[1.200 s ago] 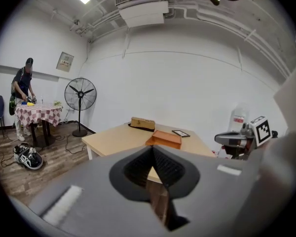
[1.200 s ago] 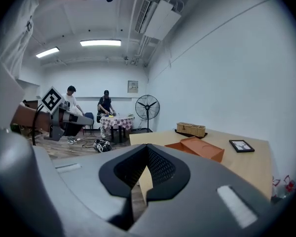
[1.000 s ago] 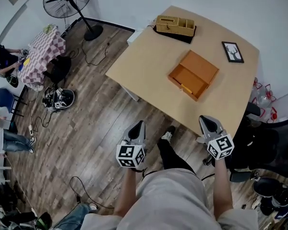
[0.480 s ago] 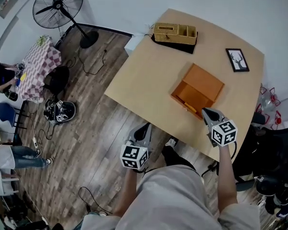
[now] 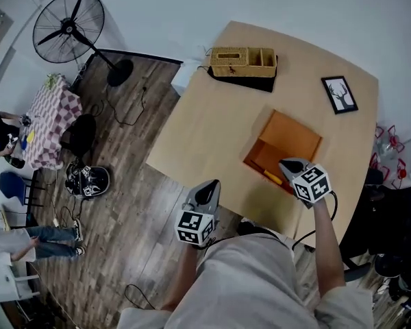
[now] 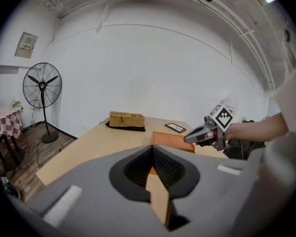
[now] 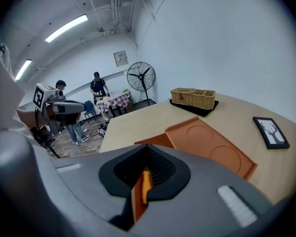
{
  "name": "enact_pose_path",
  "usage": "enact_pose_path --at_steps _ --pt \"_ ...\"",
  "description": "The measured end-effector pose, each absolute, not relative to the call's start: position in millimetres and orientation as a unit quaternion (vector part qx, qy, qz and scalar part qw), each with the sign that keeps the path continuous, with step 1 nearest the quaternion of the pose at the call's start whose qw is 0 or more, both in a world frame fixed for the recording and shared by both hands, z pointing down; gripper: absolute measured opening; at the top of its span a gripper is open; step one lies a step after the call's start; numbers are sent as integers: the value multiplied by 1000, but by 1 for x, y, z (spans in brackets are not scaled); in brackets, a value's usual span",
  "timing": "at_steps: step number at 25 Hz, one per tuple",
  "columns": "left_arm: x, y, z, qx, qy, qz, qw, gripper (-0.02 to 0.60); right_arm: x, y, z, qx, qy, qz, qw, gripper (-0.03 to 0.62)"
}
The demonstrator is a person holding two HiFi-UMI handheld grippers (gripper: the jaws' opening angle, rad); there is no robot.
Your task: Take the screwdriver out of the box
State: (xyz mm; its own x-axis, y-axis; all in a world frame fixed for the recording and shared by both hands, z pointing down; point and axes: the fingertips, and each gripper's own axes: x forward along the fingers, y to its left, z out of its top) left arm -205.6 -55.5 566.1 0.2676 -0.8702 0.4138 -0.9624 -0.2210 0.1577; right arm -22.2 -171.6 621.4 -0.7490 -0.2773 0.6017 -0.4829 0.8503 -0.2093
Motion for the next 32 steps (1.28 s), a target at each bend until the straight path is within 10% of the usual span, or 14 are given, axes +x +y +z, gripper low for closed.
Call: enact_pose_path --at_steps 32 --pt "-162 -146 595 853 -456 151 204 54 -50 -145 738 84 -843 238 475 78"
